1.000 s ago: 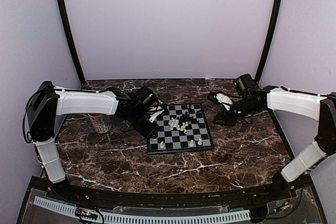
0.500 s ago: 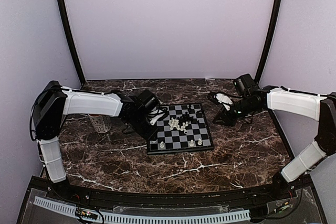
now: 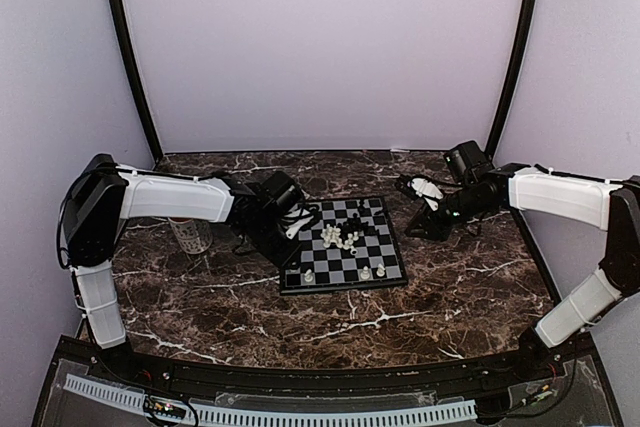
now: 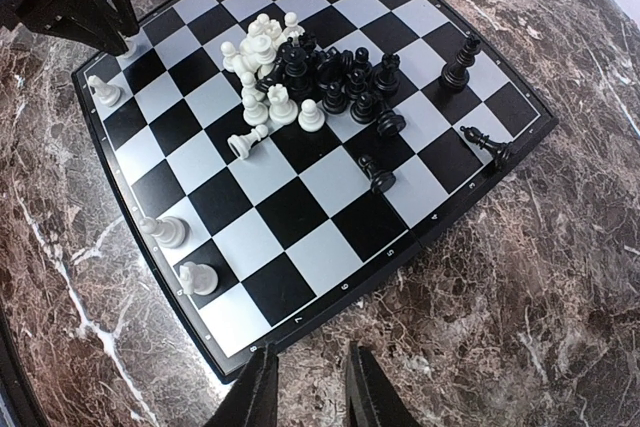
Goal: Set up the chess pieces on the board
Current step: Place the pawn on a2, then pick up the pawn from the chessboard, then place the pawn on b2, then pick up the bishop from the chessboard.
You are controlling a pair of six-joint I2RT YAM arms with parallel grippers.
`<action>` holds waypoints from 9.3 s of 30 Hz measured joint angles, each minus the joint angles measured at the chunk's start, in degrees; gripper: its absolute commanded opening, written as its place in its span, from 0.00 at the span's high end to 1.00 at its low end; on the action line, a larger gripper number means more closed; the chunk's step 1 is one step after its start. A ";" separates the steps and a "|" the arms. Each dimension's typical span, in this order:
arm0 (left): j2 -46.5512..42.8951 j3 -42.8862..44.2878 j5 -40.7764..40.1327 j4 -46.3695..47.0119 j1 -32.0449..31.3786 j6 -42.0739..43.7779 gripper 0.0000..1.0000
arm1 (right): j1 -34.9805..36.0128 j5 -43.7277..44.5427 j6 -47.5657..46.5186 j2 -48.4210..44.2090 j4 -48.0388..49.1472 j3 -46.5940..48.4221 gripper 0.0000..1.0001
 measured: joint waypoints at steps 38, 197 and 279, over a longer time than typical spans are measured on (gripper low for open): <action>17.35 28.89 -5.16 -4.63 0.04 -4.46 0.81 | 0.00 0.96 -0.04 -0.70 0.11 -0.92 0.75; 6.01 8.94 0.26 -4.70 -1.44 0.96 0.75 | 0.00 -0.15 -0.24 1.84 -0.20 0.26 0.75; 12.57 19.58 7.96 0.55 8.68 17.35 0.66 | 0.00 -0.42 -0.96 3.98 -1.07 0.66 0.75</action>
